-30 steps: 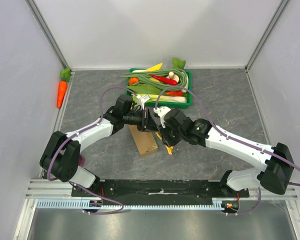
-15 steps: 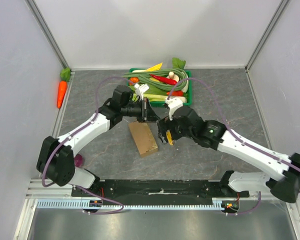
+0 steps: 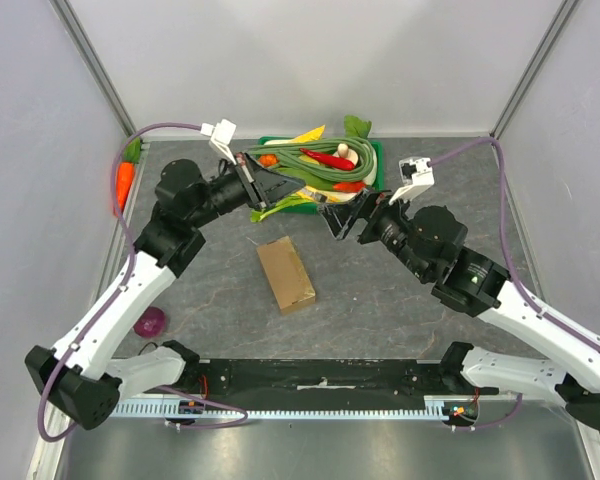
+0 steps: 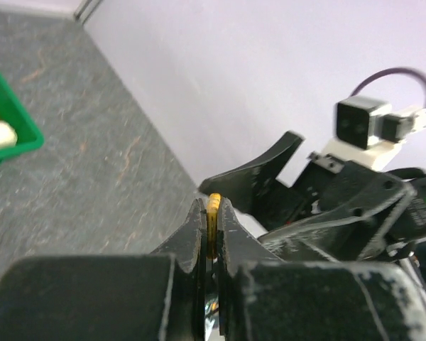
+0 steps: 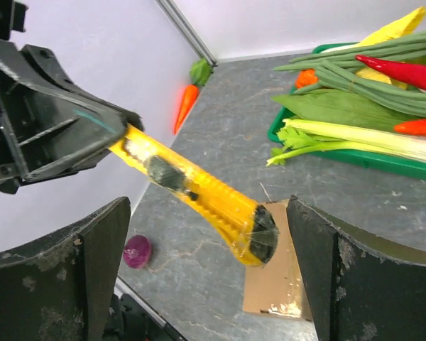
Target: Unpack the express box
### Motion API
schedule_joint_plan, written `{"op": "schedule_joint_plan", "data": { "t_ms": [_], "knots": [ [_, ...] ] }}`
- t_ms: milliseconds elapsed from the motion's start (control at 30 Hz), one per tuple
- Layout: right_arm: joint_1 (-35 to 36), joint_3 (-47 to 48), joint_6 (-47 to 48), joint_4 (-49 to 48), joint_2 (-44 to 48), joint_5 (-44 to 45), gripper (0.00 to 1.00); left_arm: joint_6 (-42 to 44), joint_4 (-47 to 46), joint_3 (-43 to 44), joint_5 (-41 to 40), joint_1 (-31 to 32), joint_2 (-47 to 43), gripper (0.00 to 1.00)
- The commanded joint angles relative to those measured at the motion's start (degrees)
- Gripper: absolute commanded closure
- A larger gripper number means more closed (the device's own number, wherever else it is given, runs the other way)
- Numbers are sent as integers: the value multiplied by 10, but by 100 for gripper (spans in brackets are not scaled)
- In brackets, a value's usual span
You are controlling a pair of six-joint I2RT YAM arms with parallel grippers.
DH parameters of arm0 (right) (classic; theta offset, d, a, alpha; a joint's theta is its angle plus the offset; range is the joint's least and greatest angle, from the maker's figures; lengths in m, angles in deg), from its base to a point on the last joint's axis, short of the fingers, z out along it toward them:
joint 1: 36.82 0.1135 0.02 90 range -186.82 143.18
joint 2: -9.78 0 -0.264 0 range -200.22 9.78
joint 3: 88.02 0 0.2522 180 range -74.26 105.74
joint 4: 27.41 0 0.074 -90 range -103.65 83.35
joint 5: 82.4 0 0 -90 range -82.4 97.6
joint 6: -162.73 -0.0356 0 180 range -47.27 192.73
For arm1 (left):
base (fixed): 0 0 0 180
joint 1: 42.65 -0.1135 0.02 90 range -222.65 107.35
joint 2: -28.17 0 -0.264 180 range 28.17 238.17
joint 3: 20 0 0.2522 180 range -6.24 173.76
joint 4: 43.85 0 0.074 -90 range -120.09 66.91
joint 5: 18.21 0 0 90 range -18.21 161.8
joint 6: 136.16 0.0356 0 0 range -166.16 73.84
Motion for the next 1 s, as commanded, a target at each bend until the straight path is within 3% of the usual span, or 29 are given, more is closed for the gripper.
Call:
{"op": "schedule_joint_plan", "data": {
  "t_ms": [0,267,500,667,833,967],
  "knots": [
    [-2,34,-24,-68,-18,-19,2,-84,-91,-8,-72,-1,-41,98],
    [-3,26,-71,-205,-19,-116,3,-169,-228,-95,-88,0,-88,98],
    [-3,31,-128,-272,-40,-186,16,-192,-313,-145,-106,4,-105,98],
    [-3,47,-139,-278,-62,-195,25,-187,-323,-147,-101,7,-104,98],
    [-3,61,-140,-271,-75,-195,42,-176,-313,-156,-104,12,-114,98],
    [-3,60,-141,-260,-75,-196,46,-162,-296,-157,-109,12,-127,98]
  ]
}}
